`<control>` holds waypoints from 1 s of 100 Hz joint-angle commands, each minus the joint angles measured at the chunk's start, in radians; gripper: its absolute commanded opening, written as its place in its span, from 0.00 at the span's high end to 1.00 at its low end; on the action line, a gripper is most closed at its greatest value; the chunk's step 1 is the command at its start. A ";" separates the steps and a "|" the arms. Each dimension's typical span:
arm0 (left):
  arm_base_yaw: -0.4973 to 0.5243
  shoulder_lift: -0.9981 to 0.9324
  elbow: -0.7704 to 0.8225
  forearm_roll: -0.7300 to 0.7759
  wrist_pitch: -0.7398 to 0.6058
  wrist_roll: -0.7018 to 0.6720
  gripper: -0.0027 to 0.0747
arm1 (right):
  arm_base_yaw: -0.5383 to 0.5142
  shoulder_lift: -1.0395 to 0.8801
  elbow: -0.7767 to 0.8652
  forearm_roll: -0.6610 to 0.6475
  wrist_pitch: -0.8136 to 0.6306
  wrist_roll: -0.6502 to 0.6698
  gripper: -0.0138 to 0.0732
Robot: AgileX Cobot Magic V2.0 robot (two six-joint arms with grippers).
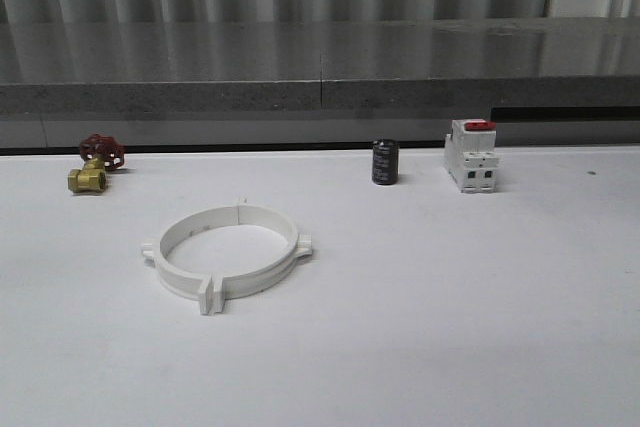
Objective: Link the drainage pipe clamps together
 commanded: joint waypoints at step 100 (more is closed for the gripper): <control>0.000 0.007 -0.024 -0.004 -0.074 0.000 0.99 | -0.006 -0.169 0.072 -0.013 -0.042 -0.011 0.92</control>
